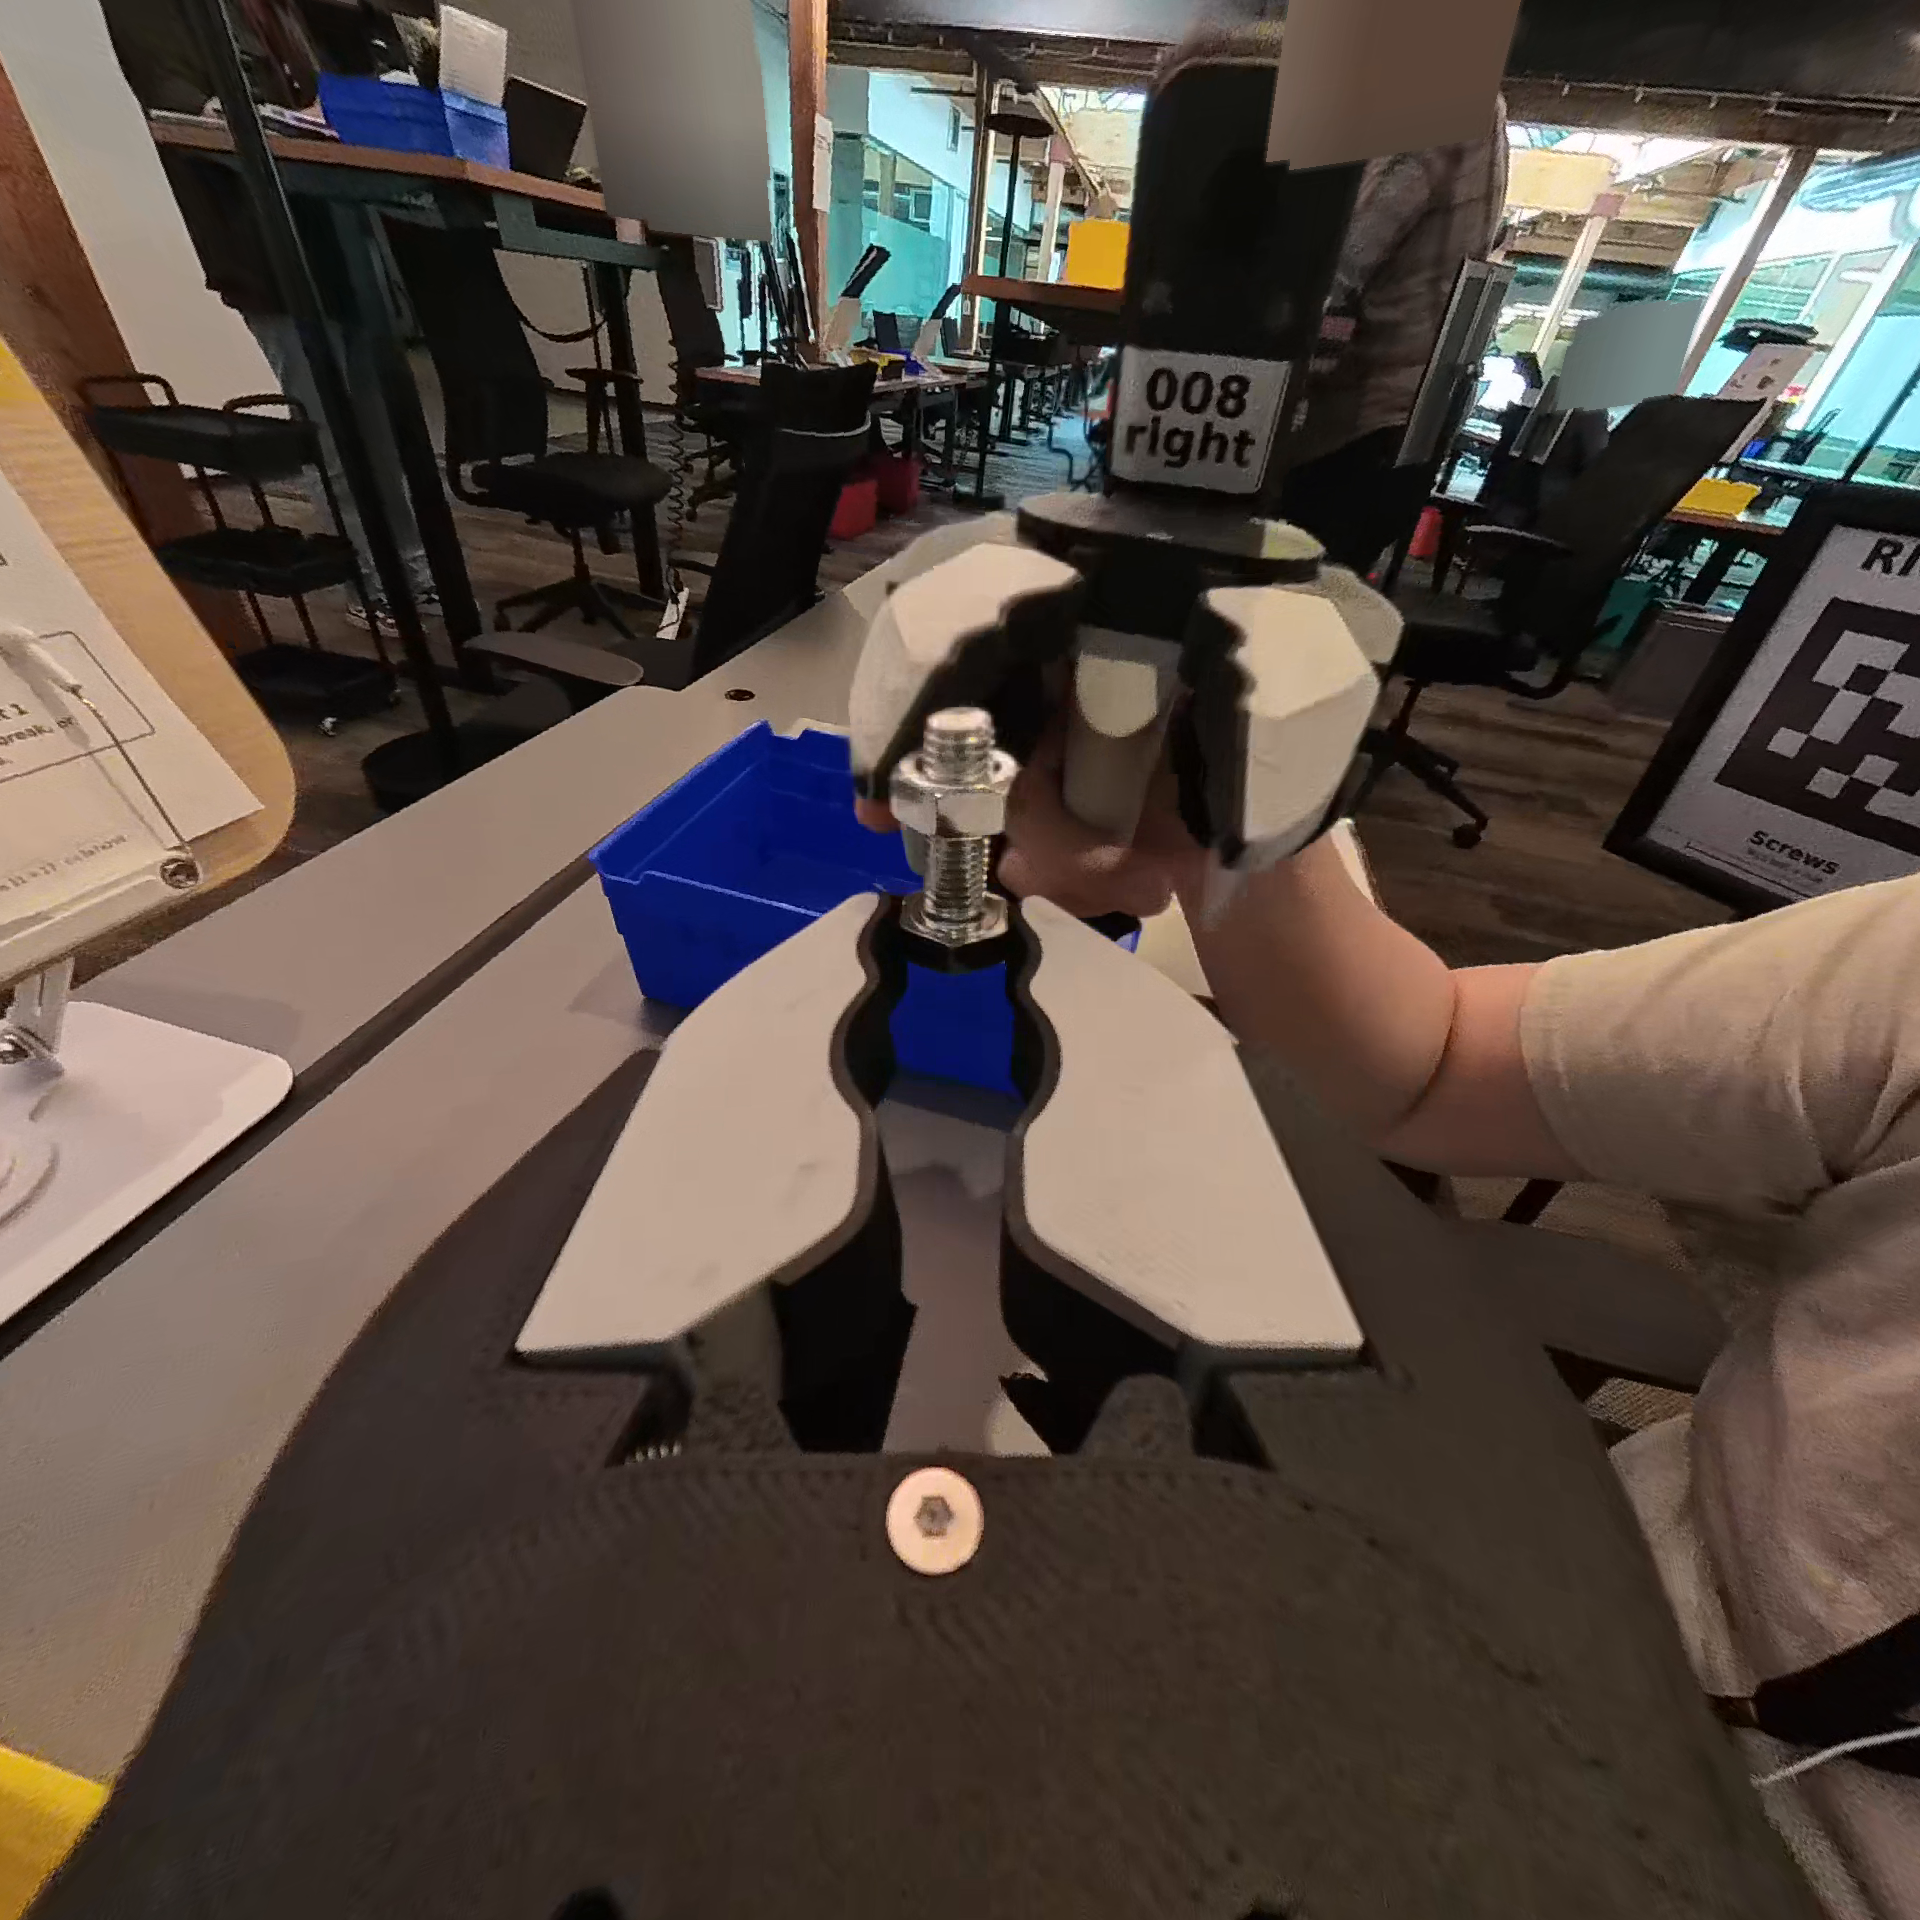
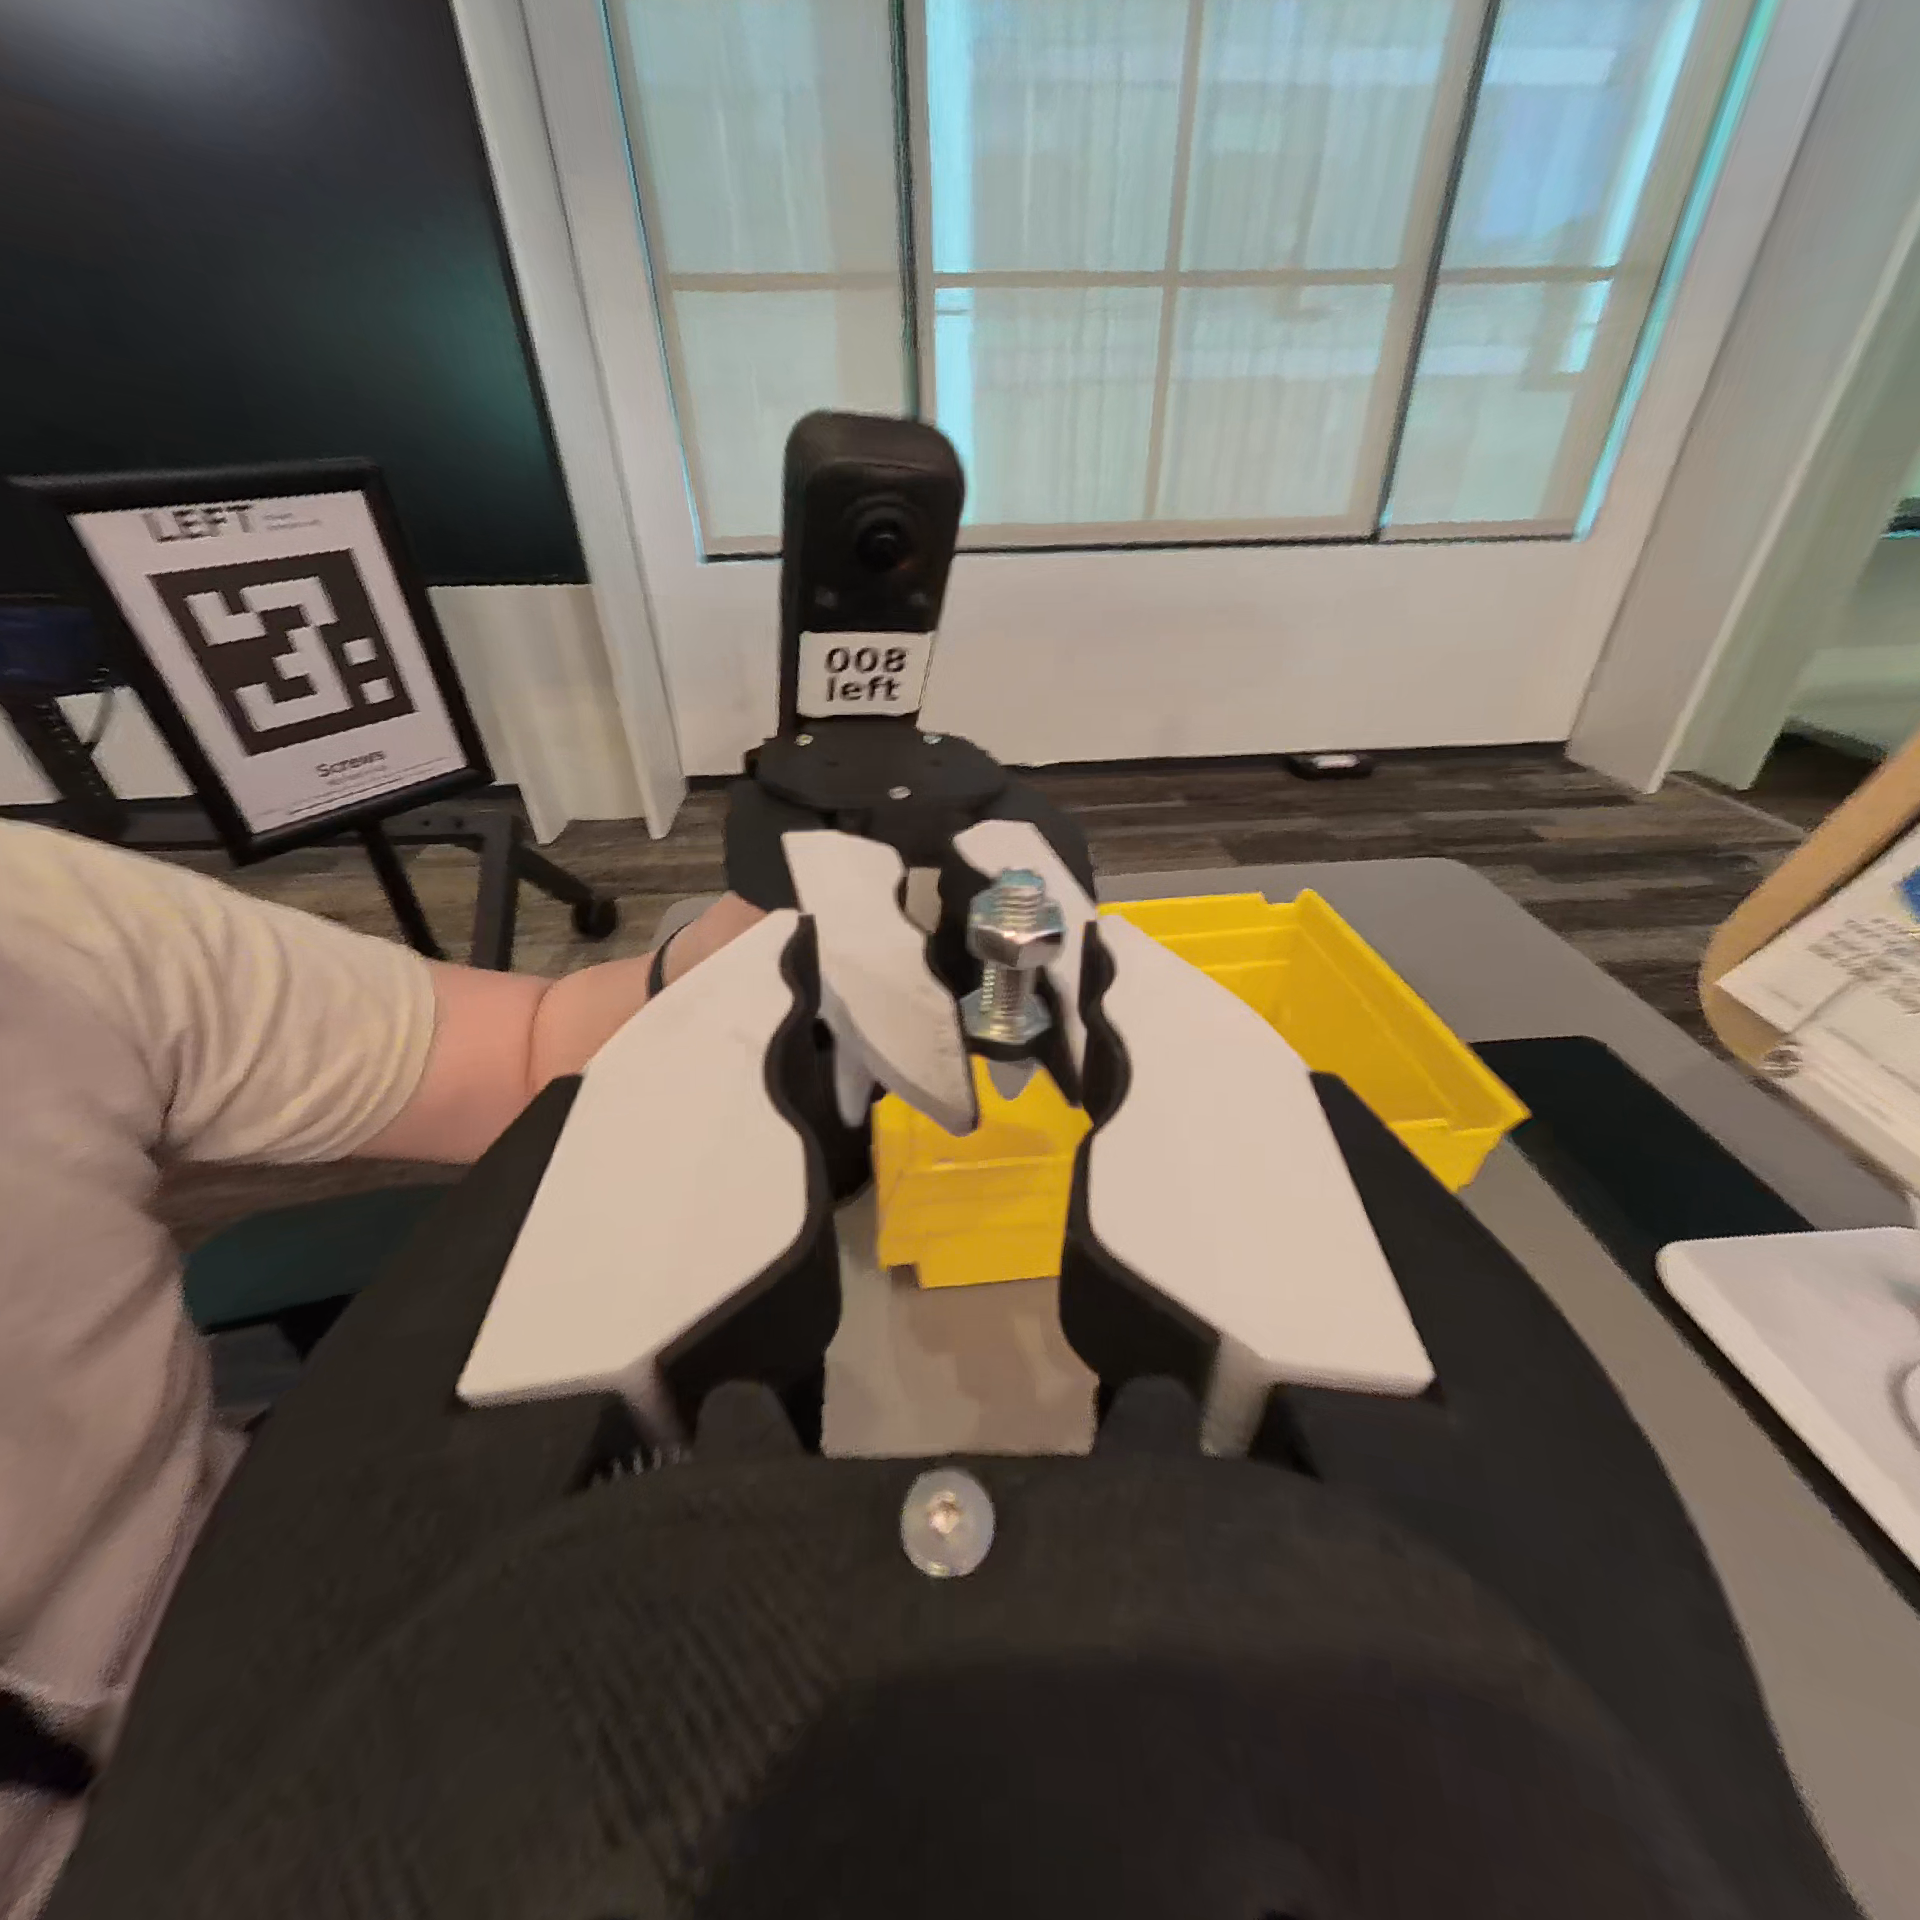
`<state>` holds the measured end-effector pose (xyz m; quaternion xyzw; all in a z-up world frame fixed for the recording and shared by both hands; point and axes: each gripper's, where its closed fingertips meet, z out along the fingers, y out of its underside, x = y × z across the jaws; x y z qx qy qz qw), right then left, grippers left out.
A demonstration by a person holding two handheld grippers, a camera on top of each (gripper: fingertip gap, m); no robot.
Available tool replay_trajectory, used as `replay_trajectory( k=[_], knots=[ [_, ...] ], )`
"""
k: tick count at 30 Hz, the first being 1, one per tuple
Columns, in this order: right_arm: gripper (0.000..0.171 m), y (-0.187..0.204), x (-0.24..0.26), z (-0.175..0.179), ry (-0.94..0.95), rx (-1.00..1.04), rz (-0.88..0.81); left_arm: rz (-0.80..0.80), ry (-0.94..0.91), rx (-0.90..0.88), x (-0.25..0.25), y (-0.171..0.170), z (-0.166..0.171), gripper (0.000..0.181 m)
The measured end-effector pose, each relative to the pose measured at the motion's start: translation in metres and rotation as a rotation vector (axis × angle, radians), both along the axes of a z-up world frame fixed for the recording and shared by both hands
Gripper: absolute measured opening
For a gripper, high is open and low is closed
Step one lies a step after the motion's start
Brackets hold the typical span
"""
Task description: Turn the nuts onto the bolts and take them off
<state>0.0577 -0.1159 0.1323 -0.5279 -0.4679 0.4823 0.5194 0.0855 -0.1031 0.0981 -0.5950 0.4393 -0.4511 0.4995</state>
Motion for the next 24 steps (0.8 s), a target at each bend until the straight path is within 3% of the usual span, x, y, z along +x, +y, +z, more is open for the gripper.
replay_trajectory(
  k=[2, 3, 4, 5, 10, 17, 18, 21, 24],
  knots=[
    [0.055, -0.006, 0.001, 0.000, -0.025, -0.006, 0.022, 0.024, 0.003, 0.005, -0.002, 0.004, 0.000, 0.018],
    [0.044, -0.011, 0.004, 0.002, -0.032, 0.015, 0.046, 0.035, -0.003, -0.003, -0.005, 0.006, 0.001, 0.018],
    [0.017, -0.020, 0.008, 0.005, -0.026, 0.028, 0.098, 0.050, -0.009, -0.010, -0.008, 0.010, 0.002, 0.018],
    [0.015, -0.024, 0.012, 0.010, -0.007, 0.019, 0.118, 0.052, -0.018, -0.013, -0.010, 0.011, 0.003, 0.018],
    [0.029, 0.014, 0.013, 0.000, -0.027, 0.000, -0.093, 0.006, -0.028, -0.012, -0.006, 0.002, 0.006, 0.018],
    [0.021, 0.004, -0.002, -0.008, 0.019, -0.067, 0.070, -0.078, -0.015, 0.008, 0.003, -0.014, 0.004, 0.018],
    [0.010, 0.003, 0.000, -0.005, 0.032, -0.077, 0.085, -0.076, 0.002, -0.009, 0.002, -0.013, 0.002, 0.017],
    [0.010, 0.014, 0.021, 0.006, 0.055, -0.102, 0.026, -0.097, -0.029, -0.047, 0.002, -0.015, 0.007, 0.037],
    [0.010, 0.033, 0.076, 0.010, -0.055, -0.050, -0.144, -0.081, -0.027, -0.054, -0.003, -0.014, 0.010, 0.039]
  ],
)
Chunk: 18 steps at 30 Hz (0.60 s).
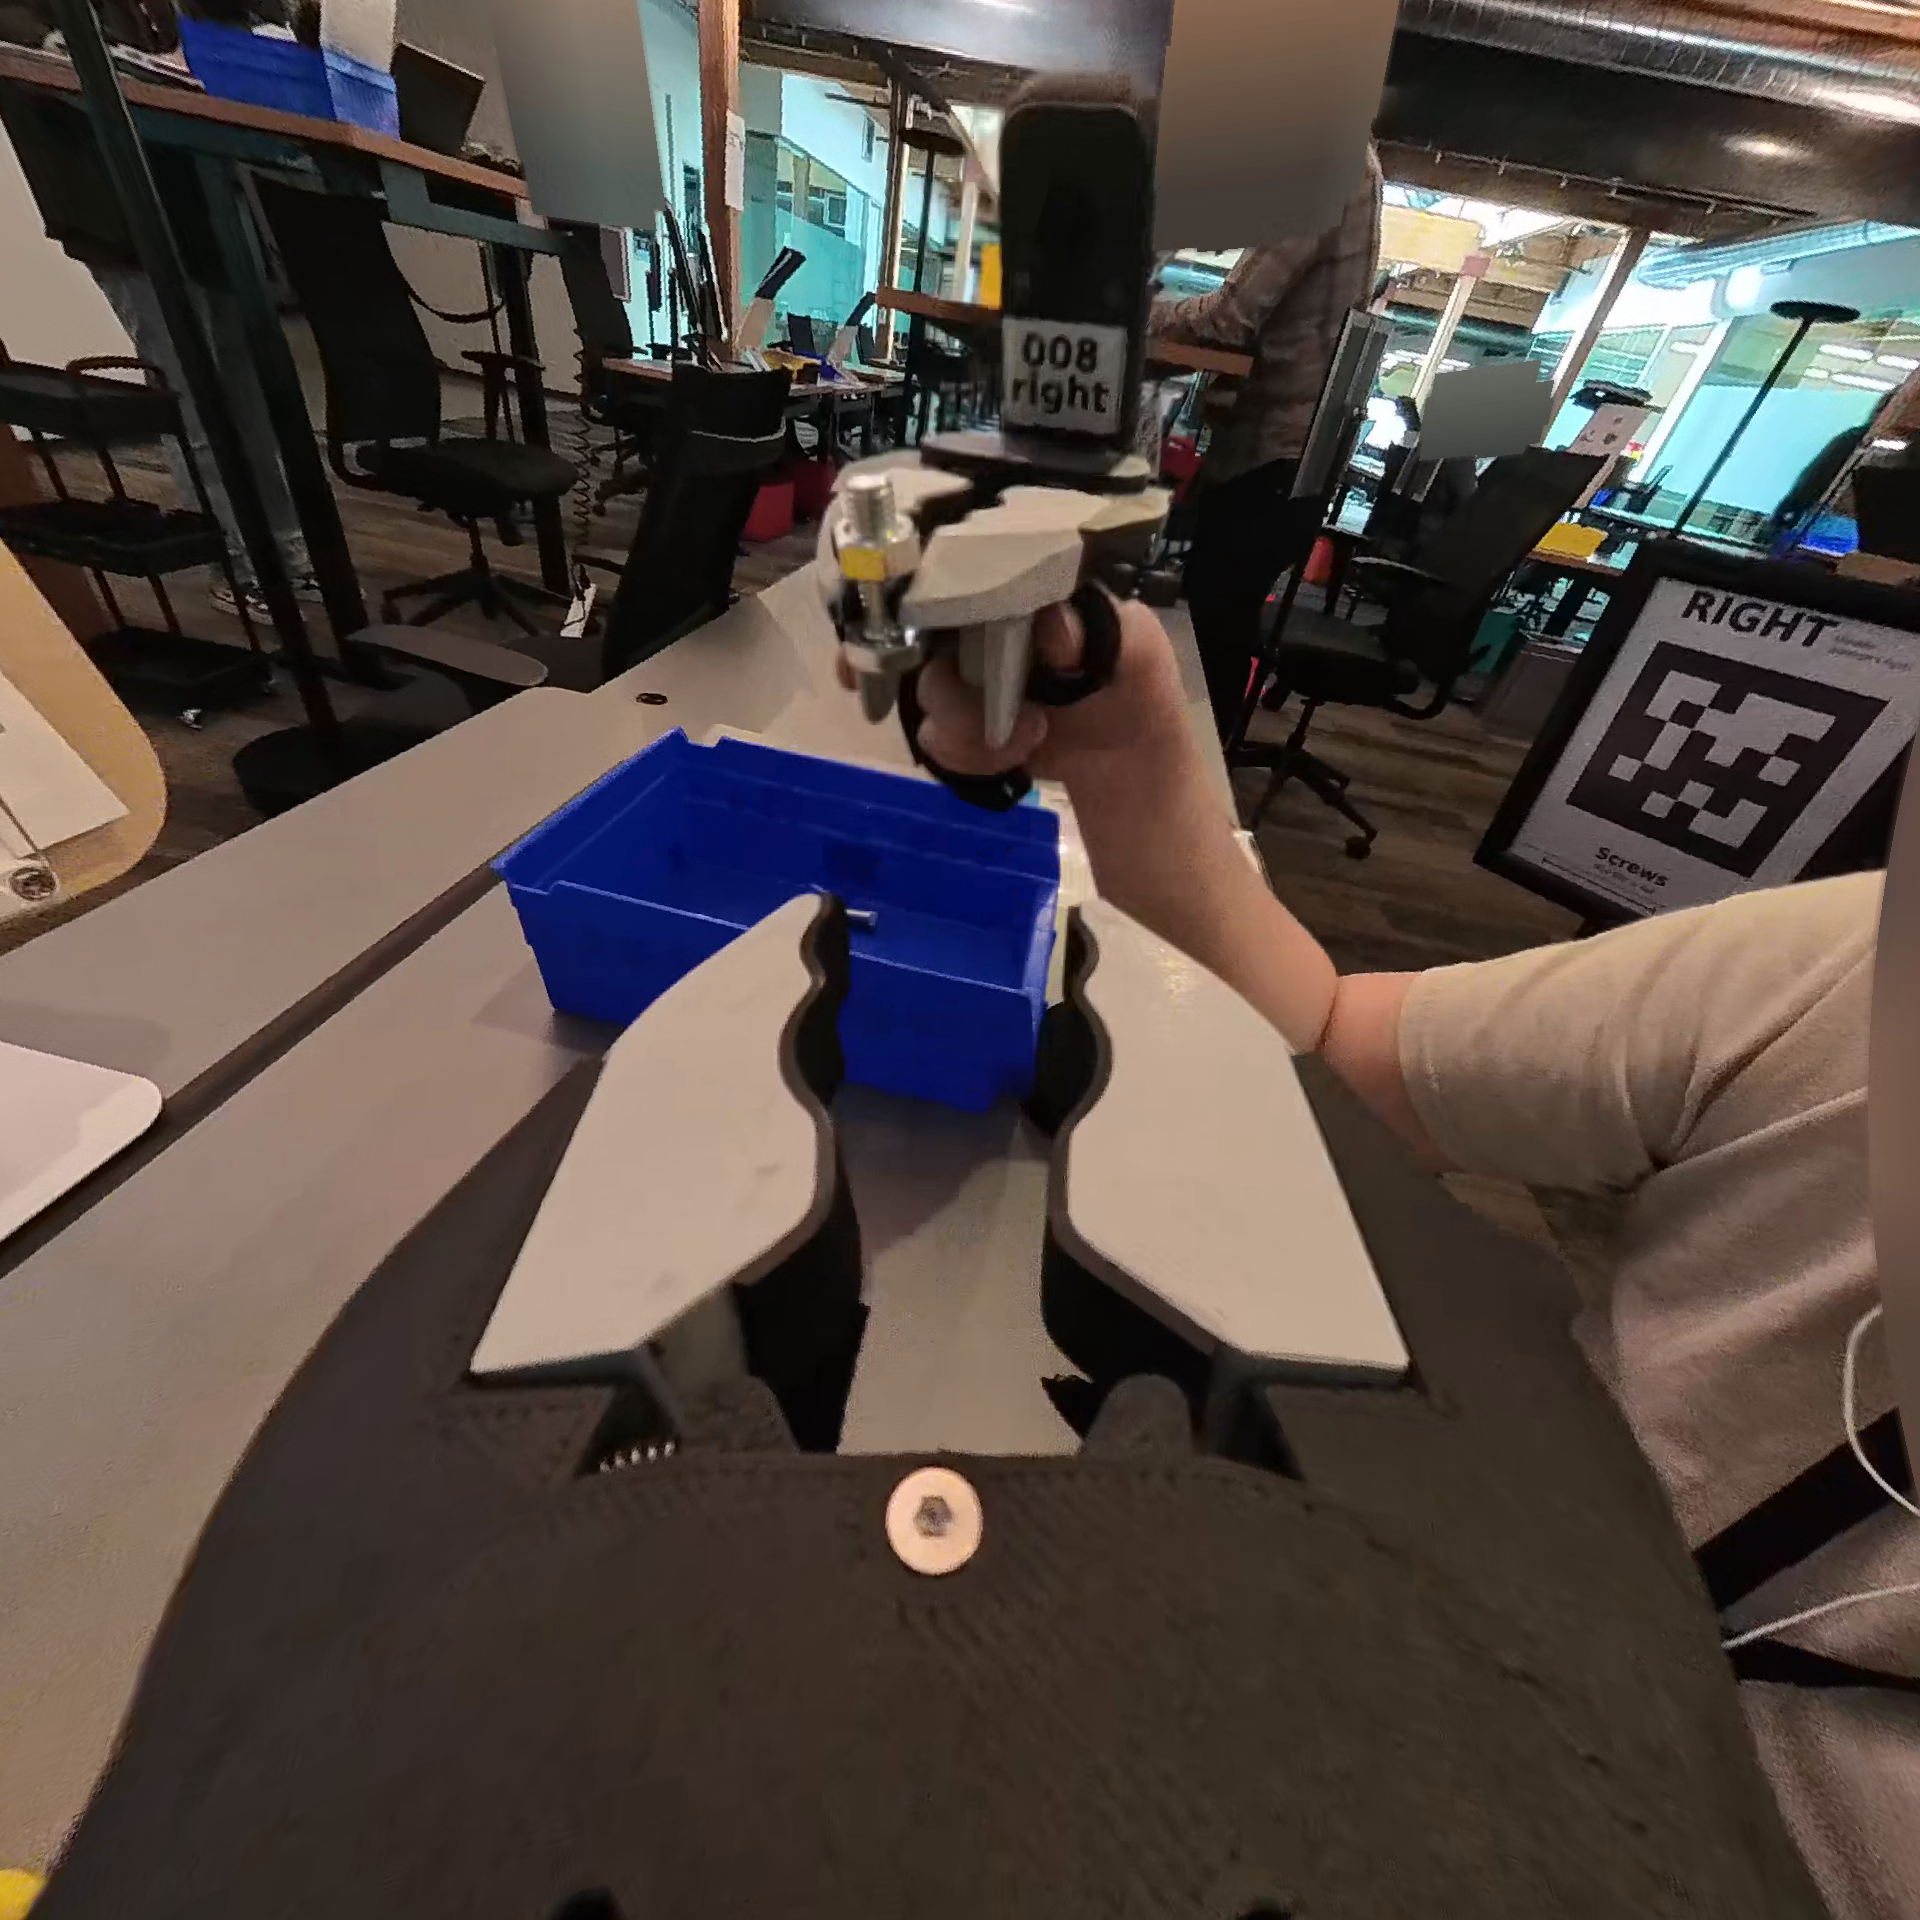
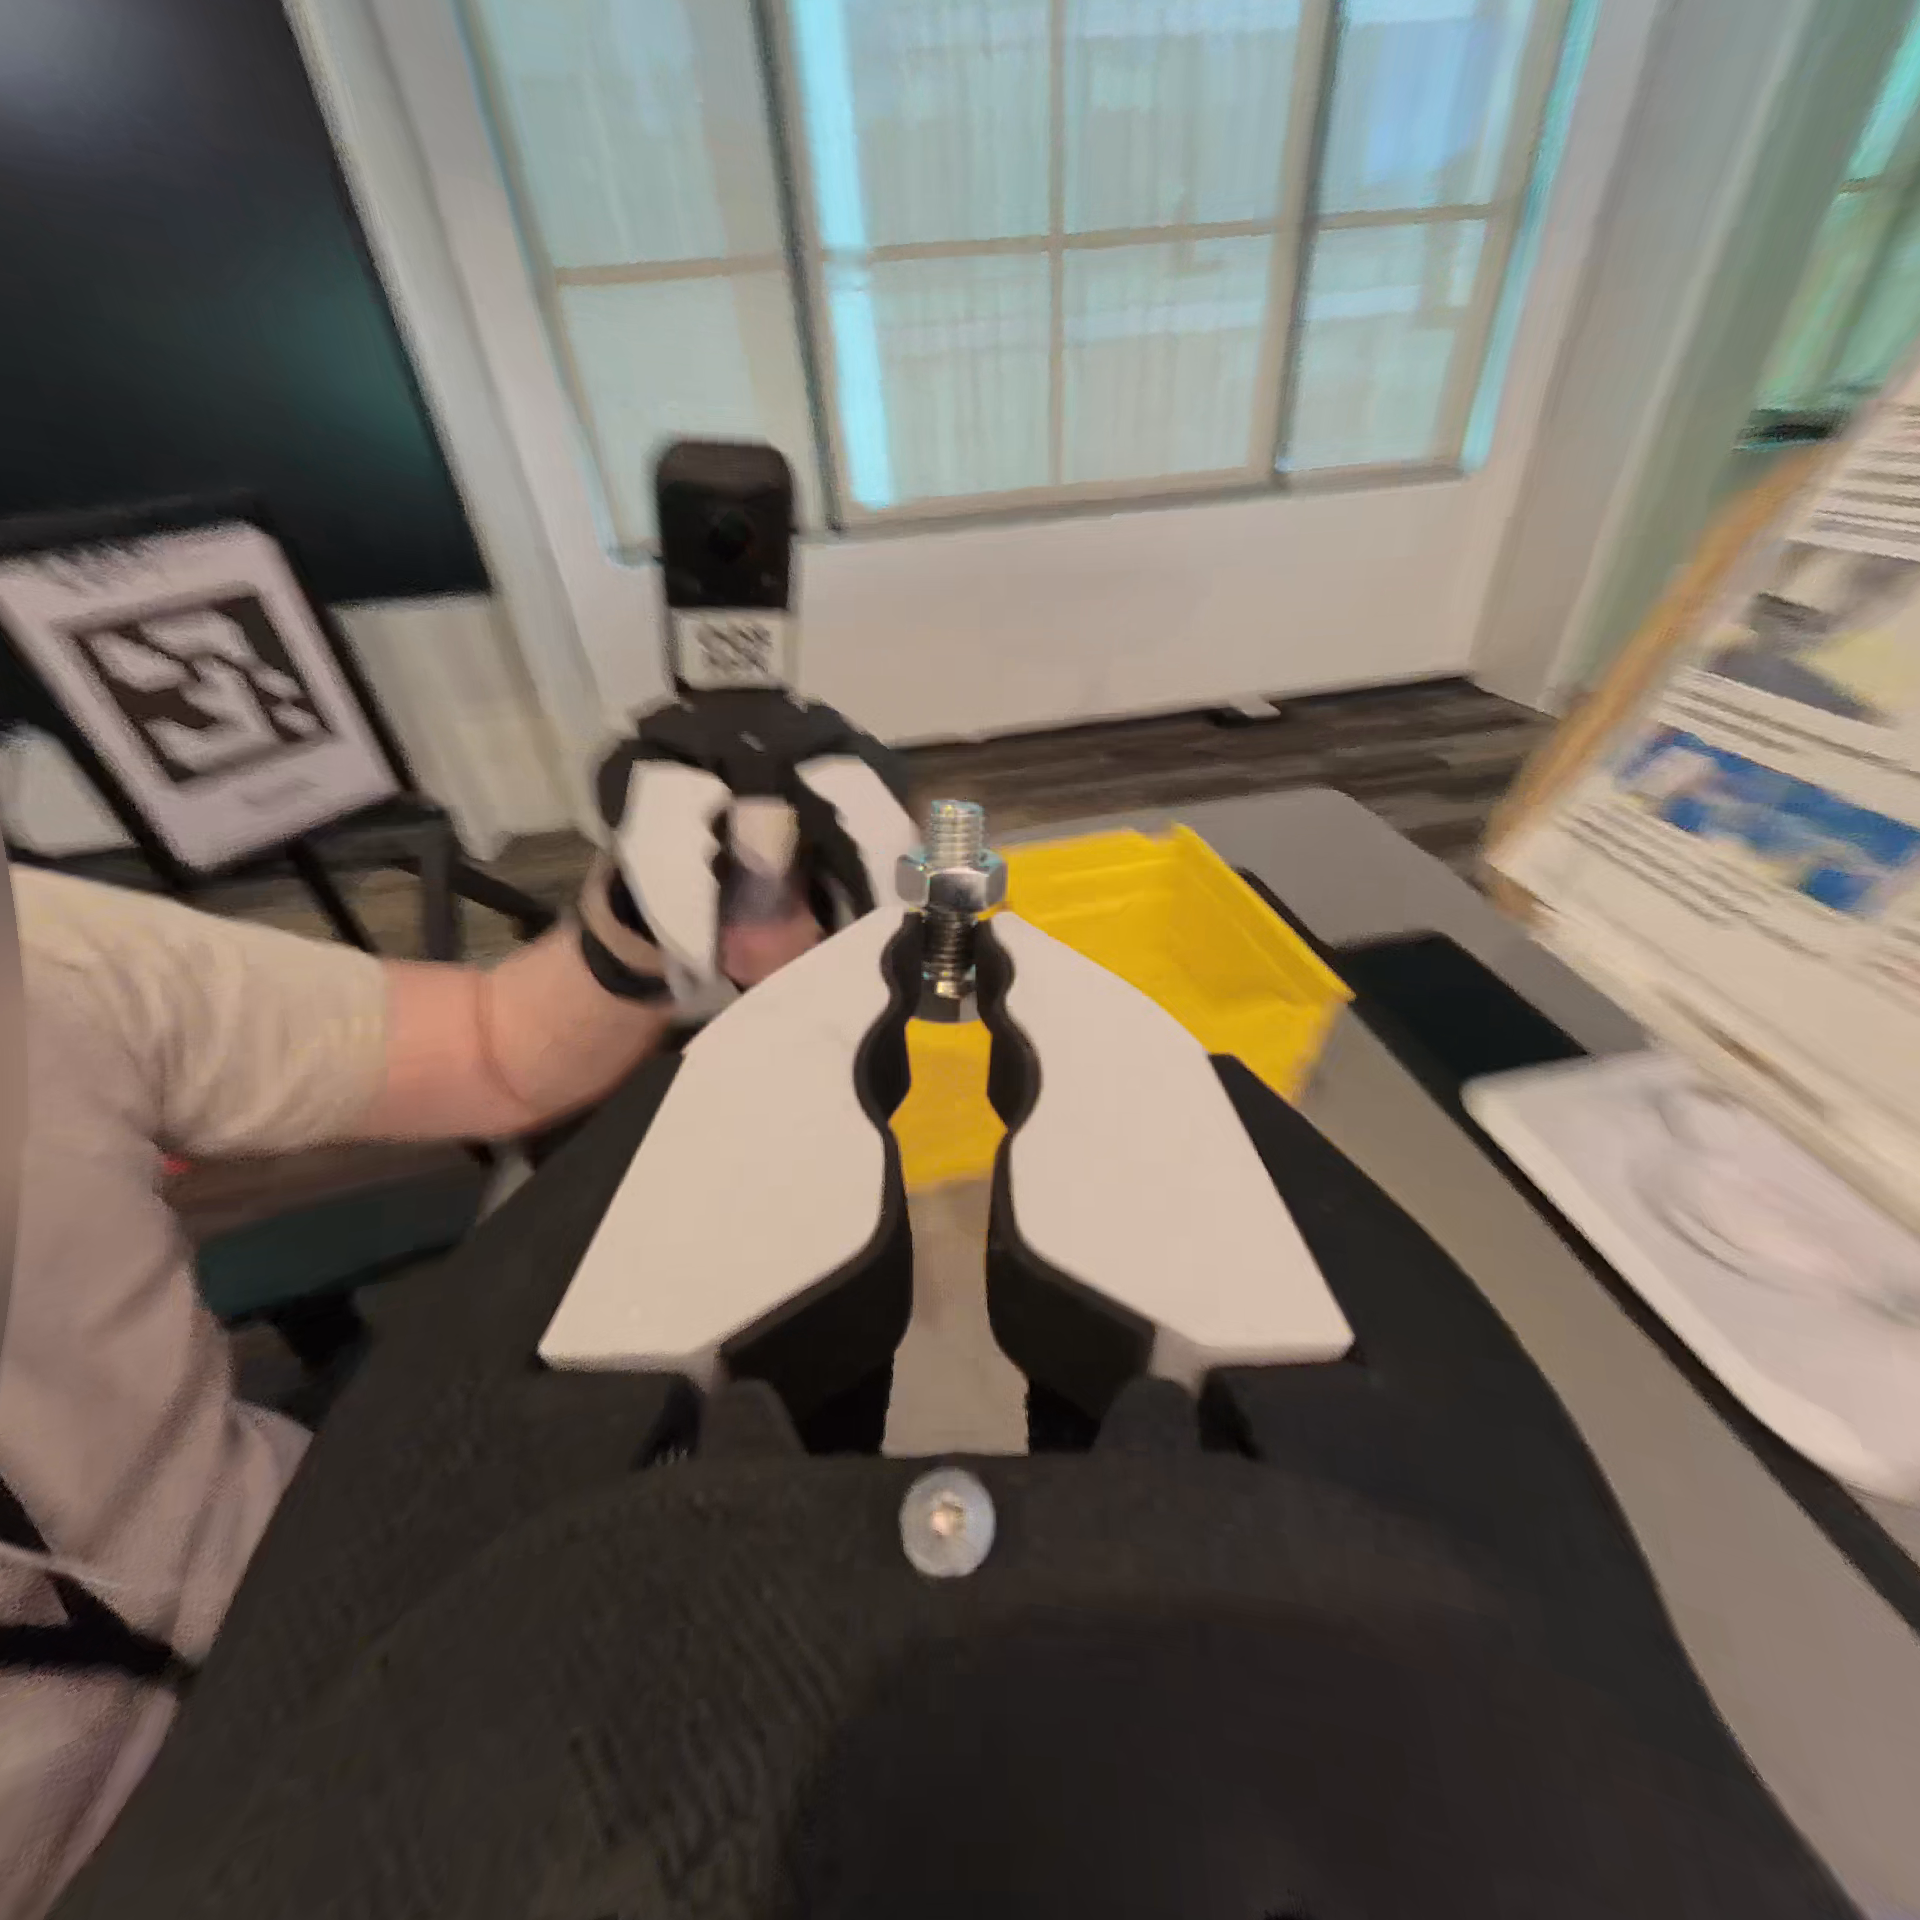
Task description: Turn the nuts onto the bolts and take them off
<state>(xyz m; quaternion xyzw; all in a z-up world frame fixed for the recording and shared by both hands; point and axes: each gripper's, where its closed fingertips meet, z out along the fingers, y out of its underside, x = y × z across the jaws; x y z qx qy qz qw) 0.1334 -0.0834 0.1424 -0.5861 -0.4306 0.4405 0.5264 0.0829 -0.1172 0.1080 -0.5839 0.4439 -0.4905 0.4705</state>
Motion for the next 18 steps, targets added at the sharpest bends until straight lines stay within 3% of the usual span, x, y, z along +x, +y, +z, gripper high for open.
replay_trajectory(
  k=[2, 5, 7, 9, 14, 18],
  knots=[
    [0.010, 0.020, 0.062, -0.037, -0.282, -0.047, -0.211, 0.010, 0.026, 0.003, -0.003, 0.000, -0.001, 0.038],
    [0.011, 0.041, 0.173, -0.138, -0.733, -0.365, -0.511, 0.025, 0.069, -0.006, -0.005, 0.001, -0.005, 0.036],
    [0.010, 0.041, 0.221, -0.198, -0.869, -0.708, -0.609, 0.043, 0.105, -0.021, -0.005, 0.004, -0.010, 0.031],
    [0.011, 0.042, 0.247, -0.240, -0.972, -0.911, -0.676, 0.049, 0.122, -0.034, -0.005, 0.005, -0.013, 0.028],
    [0.011, 0.036, 0.256, -0.291, -1.104, -1.095, -0.640, 0.100, 0.142, -0.036, -0.013, 0.015, -0.014, 0.022],
    [0.013, 0.033, 0.266, -0.298, -1.170, -1.127, -0.648, 0.152, 0.179, -0.031, -0.029, 0.025, -0.013, 0.032]
  ],
)
